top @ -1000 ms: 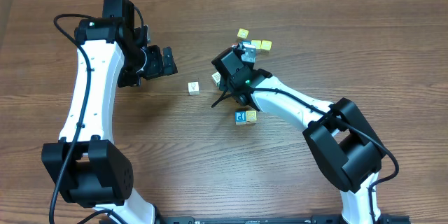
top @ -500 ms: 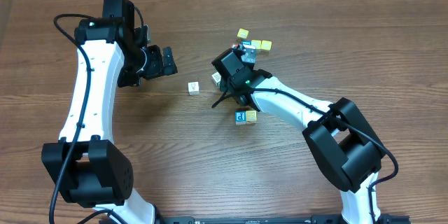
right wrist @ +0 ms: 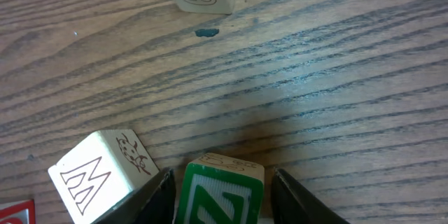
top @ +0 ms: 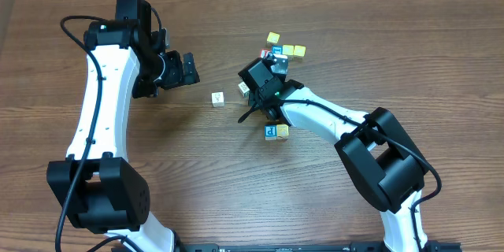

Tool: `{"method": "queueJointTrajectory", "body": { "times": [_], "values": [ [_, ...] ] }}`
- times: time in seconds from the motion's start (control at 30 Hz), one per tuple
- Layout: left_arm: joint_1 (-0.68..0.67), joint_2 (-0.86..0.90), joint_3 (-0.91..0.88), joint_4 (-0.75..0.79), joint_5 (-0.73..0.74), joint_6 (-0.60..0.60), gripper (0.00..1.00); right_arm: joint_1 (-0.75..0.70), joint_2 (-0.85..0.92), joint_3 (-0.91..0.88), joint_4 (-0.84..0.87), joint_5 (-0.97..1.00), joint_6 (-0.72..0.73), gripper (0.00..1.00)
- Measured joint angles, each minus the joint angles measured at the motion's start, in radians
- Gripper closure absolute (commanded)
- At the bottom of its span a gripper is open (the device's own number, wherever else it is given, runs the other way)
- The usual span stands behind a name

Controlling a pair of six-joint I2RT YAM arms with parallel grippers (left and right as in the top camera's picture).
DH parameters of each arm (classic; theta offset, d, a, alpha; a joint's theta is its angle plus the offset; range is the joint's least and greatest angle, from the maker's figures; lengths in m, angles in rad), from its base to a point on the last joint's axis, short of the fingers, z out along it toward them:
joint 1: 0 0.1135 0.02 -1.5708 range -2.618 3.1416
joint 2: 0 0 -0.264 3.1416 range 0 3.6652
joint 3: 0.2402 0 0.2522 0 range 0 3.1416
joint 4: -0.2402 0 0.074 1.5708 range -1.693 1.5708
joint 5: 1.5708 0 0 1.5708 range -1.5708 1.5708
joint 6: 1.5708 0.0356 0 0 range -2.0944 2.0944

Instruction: Flip 5 blocks

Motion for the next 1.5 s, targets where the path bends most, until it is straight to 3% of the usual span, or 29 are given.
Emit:
{"method": "queueJointTrajectory", "body": {
  "times": [0.7, 0.87, 0.97, 1.17, 1.3, 1.5],
  "values": [
    [0.0, 0.0, 0.0, 0.0, 0.0, 0.0, 0.0, 0.0, -0.133, -0.002, -0.188, 0.007, -0.034, 0.62],
    [0.0, 0.0, 0.0, 0.0, 0.0, 0.0, 0.0, -0.002, -0.134, -0.002, -0.175, -0.052, -0.063, 0.46],
    [0.0, 0.0, 0.0, 0.0, 0.0, 0.0, 0.0, -0.008, -0.134, 0.003, -0.201, -0.126, -0.088, 0.45],
    [0.0, 0.0, 0.0, 0.0, -0.003, 0.0, 0.0, -0.075, -0.132, 0.221, -0.519, -0.21, -0.109, 0.45],
    [0.0, 0.0, 0.0, 0.0, -0.003, 0.0, 0.0, -0.141, -0.141, 0.333, -0.556, -0.272, -0.122, 0.42],
    [0.0, 0.0, 0.0, 0.0, -0.003, 0.0, 0.0, -0.163, -0.11, 0.338, -0.589, -0.326, -0.131, 0.38]
  ]
}}
